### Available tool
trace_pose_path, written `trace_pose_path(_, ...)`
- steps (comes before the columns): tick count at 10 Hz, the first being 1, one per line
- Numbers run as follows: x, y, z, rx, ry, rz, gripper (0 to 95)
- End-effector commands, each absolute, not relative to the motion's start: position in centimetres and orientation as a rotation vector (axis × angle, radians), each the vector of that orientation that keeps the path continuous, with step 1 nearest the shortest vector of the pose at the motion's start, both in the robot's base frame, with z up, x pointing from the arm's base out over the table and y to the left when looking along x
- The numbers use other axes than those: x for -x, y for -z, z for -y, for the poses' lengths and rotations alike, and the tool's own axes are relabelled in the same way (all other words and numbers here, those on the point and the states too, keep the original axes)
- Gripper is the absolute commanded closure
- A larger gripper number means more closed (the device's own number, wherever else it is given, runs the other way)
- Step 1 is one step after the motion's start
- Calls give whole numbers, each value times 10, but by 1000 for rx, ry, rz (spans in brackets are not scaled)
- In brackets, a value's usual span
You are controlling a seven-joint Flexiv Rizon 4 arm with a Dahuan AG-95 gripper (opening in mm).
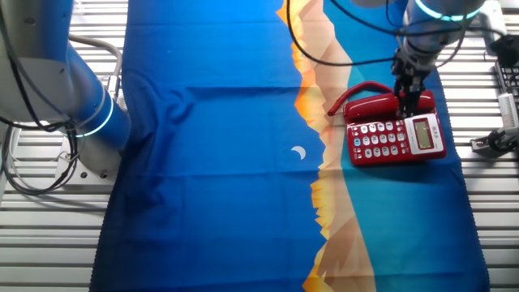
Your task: Place the handset of the telephone on the corresponding phone cradle
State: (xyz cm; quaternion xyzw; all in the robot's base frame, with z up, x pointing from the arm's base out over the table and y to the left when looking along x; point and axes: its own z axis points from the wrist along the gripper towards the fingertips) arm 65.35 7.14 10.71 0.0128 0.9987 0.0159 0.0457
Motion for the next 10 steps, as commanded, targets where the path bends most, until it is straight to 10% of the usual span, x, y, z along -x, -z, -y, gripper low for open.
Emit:
trace_pose_path(1,-650,-113,-72,-51,-60,-3045,190)
trace_pose_path(10,-649,-115,-72,2,-60,-3049,190)
